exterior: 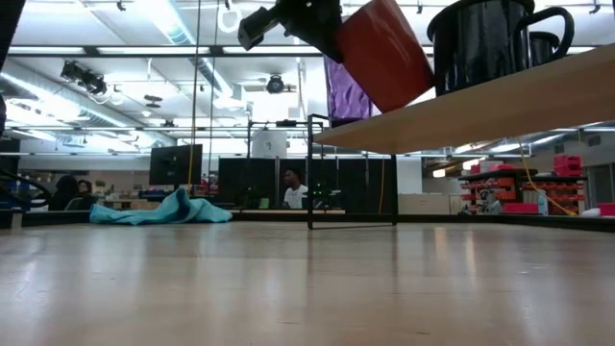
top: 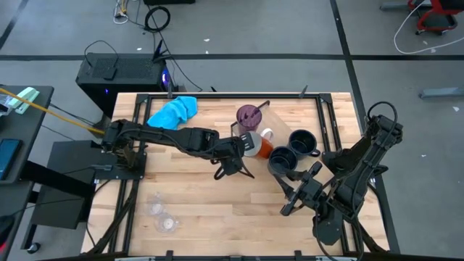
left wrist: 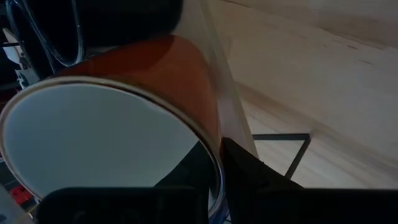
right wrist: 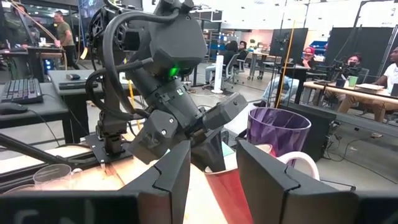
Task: Stack small to large cups/mugs on shelf
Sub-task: Put the orange mug on the shelf
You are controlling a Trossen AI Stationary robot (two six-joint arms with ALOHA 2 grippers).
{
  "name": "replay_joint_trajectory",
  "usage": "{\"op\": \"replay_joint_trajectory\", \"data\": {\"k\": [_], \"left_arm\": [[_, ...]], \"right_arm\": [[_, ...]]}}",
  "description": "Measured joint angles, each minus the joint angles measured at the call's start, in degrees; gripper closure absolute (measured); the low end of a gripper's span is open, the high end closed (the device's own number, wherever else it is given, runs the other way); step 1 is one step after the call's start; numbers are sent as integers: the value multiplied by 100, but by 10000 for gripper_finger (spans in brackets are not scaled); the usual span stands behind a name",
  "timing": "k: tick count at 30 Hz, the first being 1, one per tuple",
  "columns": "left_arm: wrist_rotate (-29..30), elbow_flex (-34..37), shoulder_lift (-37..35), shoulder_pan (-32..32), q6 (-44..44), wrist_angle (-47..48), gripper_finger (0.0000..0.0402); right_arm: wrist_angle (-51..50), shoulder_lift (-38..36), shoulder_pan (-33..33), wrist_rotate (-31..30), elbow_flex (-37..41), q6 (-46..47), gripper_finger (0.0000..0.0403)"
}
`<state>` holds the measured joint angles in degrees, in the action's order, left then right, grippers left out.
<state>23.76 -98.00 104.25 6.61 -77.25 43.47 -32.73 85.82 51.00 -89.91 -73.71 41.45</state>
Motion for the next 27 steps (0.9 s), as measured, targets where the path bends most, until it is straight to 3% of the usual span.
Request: {"op": "replay_joint_trajectory", "data": {"k": [18, 24, 27], "left_arm": [[-36, 2, -98, -2, 46, 267, 372], [-86, 11, -151, 31, 112, 302, 366], [-105, 13, -155, 35, 109, 262, 367]], "right_arm": [[-52, 0, -40, 125, 0, 76, 265], [-331, 46, -377, 294, 9, 254, 265], [-332, 32, -675, 685, 9, 275, 265]]}}
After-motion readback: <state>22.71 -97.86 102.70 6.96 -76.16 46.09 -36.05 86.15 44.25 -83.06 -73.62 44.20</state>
